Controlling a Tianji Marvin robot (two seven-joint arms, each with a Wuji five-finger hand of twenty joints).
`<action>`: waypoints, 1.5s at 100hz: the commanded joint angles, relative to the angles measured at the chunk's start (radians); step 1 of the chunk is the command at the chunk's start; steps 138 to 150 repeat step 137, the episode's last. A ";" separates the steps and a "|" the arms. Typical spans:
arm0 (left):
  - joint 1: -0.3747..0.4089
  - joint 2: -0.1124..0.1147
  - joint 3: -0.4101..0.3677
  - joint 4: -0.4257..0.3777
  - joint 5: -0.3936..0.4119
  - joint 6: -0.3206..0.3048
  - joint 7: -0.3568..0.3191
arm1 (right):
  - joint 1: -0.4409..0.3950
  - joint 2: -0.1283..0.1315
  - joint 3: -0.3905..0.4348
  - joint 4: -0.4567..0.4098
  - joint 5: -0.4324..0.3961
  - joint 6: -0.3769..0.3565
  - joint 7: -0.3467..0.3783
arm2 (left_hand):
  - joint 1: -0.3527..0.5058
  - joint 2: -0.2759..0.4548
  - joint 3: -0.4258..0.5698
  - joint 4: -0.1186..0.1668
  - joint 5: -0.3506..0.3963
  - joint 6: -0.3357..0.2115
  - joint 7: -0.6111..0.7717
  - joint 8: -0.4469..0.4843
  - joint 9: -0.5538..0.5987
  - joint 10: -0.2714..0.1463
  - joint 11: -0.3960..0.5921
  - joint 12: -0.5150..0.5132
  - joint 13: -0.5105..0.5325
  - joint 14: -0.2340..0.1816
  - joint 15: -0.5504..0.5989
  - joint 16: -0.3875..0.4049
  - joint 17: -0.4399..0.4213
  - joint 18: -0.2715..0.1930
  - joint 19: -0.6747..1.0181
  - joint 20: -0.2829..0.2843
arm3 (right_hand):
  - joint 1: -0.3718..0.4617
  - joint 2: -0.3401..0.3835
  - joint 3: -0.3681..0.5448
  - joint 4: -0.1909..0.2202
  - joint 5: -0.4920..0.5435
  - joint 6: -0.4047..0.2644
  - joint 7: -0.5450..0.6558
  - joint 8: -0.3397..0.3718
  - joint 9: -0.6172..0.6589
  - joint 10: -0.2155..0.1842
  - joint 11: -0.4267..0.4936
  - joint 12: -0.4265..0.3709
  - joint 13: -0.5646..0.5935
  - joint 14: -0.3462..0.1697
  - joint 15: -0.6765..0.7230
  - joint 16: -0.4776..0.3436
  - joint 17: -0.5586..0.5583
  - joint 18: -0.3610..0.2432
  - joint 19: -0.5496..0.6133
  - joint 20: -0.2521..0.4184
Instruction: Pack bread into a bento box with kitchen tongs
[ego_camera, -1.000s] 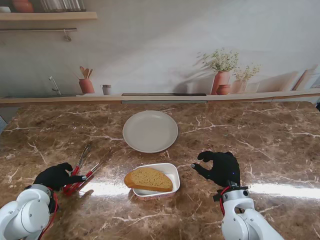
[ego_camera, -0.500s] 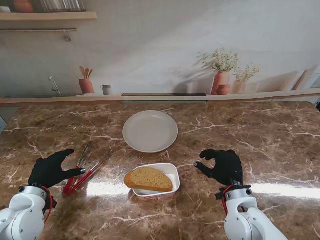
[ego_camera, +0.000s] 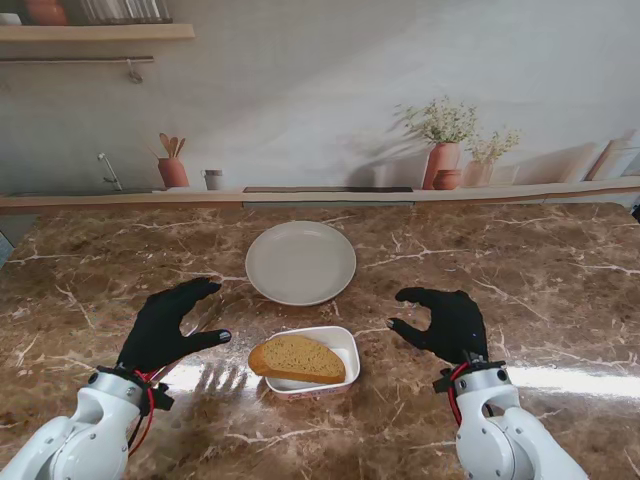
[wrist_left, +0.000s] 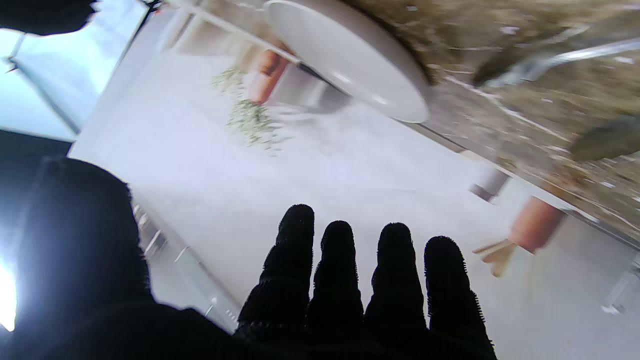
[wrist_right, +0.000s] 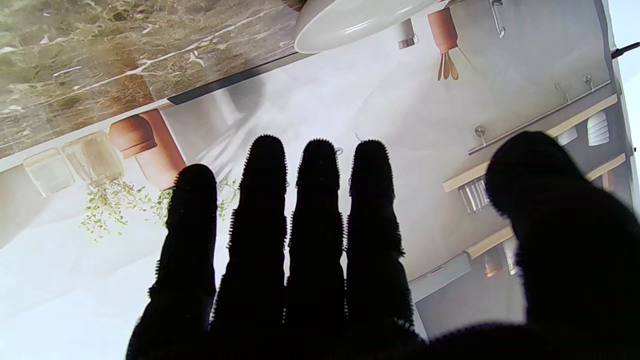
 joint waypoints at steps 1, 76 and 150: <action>-0.019 -0.016 0.023 0.022 -0.003 -0.008 -0.008 | -0.005 0.001 0.000 -0.002 0.009 -0.004 0.018 | -0.019 0.044 -0.009 0.038 0.010 -0.022 -0.022 -0.019 -0.042 -0.030 -0.016 -0.014 -0.037 -0.044 -0.023 -0.018 0.000 -0.050 -0.002 -0.019 | -0.048 0.013 0.016 0.036 -0.045 0.008 -0.020 -0.010 -0.045 -0.003 -0.027 -0.034 -0.021 -0.013 -0.033 -0.036 -0.015 -0.009 -0.034 -0.026; -0.093 -0.033 0.133 0.107 -0.101 -0.077 0.037 | 0.005 0.003 -0.023 -0.011 0.096 -0.093 0.107 | -0.024 0.116 0.030 0.080 -0.015 -0.023 -0.026 -0.035 -0.079 -0.048 -0.016 -0.018 -0.071 -0.067 -0.027 -0.039 -0.011 -0.081 -0.018 -0.039 | -0.242 0.113 0.063 0.046 -0.266 0.052 -0.185 -0.083 -0.308 0.010 -0.130 -0.199 -0.230 -0.028 -0.217 -0.226 -0.077 -0.103 -0.214 -0.206; -0.056 -0.032 0.096 0.081 -0.092 -0.064 0.034 | 0.017 0.003 -0.026 -0.007 0.105 -0.109 0.115 | -0.016 0.122 0.019 0.069 -0.005 -0.019 -0.023 -0.038 -0.067 -0.041 -0.016 -0.018 -0.062 -0.063 -0.025 -0.039 -0.011 -0.075 -0.014 -0.039 | -0.237 0.127 0.044 0.052 -0.264 0.048 -0.191 -0.086 -0.318 0.010 -0.129 -0.216 -0.251 -0.034 -0.219 -0.250 -0.093 -0.086 -0.217 -0.217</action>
